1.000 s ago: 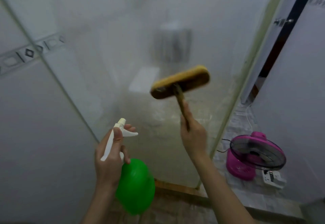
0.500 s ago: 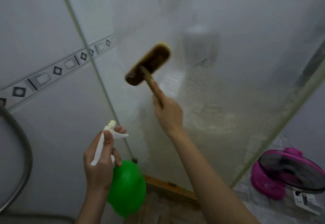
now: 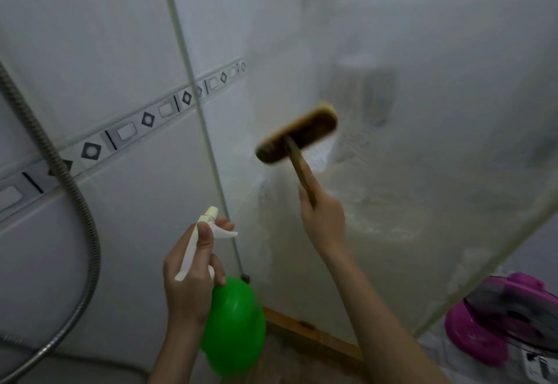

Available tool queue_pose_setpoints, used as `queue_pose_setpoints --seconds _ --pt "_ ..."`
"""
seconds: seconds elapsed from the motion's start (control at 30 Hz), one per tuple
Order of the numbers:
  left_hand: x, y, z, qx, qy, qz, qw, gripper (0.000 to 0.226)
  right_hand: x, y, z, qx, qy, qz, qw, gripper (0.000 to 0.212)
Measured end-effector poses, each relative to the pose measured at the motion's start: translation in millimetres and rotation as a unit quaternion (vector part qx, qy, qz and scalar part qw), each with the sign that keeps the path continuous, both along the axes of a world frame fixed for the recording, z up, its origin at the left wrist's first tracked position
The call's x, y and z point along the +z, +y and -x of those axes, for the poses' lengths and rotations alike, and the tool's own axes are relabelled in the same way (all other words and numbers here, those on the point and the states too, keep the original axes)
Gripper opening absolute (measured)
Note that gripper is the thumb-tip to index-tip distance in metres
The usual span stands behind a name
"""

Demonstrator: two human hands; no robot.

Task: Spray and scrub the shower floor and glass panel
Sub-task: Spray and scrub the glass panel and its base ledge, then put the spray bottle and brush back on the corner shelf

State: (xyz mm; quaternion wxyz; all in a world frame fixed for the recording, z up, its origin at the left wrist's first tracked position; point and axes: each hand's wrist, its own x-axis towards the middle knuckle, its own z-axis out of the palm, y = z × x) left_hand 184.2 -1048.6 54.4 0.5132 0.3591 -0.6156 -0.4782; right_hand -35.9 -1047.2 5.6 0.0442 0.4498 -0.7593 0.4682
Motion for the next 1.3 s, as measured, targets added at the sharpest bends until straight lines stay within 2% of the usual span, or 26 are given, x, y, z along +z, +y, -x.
queue_pose_setpoints --seconds 0.07,0.13,0.23,0.33,0.4,0.47,0.6,0.67,0.77,0.83,1.0,1.07,1.13,1.3 --pt "-0.1 4.7 5.3 -0.007 -0.003 0.006 1.0 0.031 52.9 -30.1 4.6 0.019 0.024 0.04 0.999 0.051" --pt "-0.4 10.2 11.3 -0.012 0.0 0.004 1.0 0.03 74.8 -30.2 15.7 0.011 0.047 0.072 0.996 0.05" --pt "-2.9 21.2 18.8 -0.022 -0.005 0.008 1.0 0.03 23.8 32.1 37.6 -0.03 0.024 0.056 0.998 0.047" --pt "-11.6 34.2 27.0 -0.021 -0.001 0.002 1.0 0.031 -59.4 127.2 39.9 -0.079 -0.104 0.011 0.991 0.052" --pt "-18.8 45.4 35.5 -0.018 0.0 -0.002 1.0 0.032 -76.7 154.1 37.5 -0.088 -0.153 0.023 0.984 0.053" --pt "-25.2 58.0 46.0 -0.003 -0.003 -0.012 1.0 0.032 -53.5 140.6 47.2 -0.043 -0.143 0.045 0.988 0.051" --pt "-30.0 89.0 61.3 0.048 -0.018 -0.016 0.999 0.033 28.1 73.0 69.5 0.051 -0.004 0.053 0.997 0.05" --pt "-28.6 108.2 64.3 0.077 -0.016 -0.022 0.997 0.031 40.0 64.9 77.2 0.089 0.031 0.056 0.994 0.051" --pt "-29.7 135.4 62.1 0.133 -0.01 -0.021 0.991 0.032 17.6 87.9 81.6 0.207 -0.026 0.054 0.977 0.053" --pt "-34.6 151.7 58.1 0.163 -0.012 -0.016 0.986 0.032 -4.9 105.2 76.5 0.251 -0.06 0.041 0.965 0.053" --pt "-54.7 229.8 35.6 0.321 -0.024 -0.05 0.945 0.046 -40.3 130.4 31.7 0.385 -0.155 -0.055 0.908 0.047" --pt "-57.5 265.1 23.0 0.384 -0.023 -0.059 0.921 0.039 -44.7 141.5 8.1 0.443 -0.163 -0.084 0.878 0.046" --pt "-59.8 303.4 11.6 0.448 -0.035 -0.056 0.892 0.032 -52.2 155.5 -18.2 0.508 -0.17 -0.113 0.837 0.046" --pt "-68.5 412.1 -3.7 0.595 -0.048 -0.055 0.8 0.032 -76.7 208.7 -85.8 0.635 -0.155 -0.172 0.737 0.046"
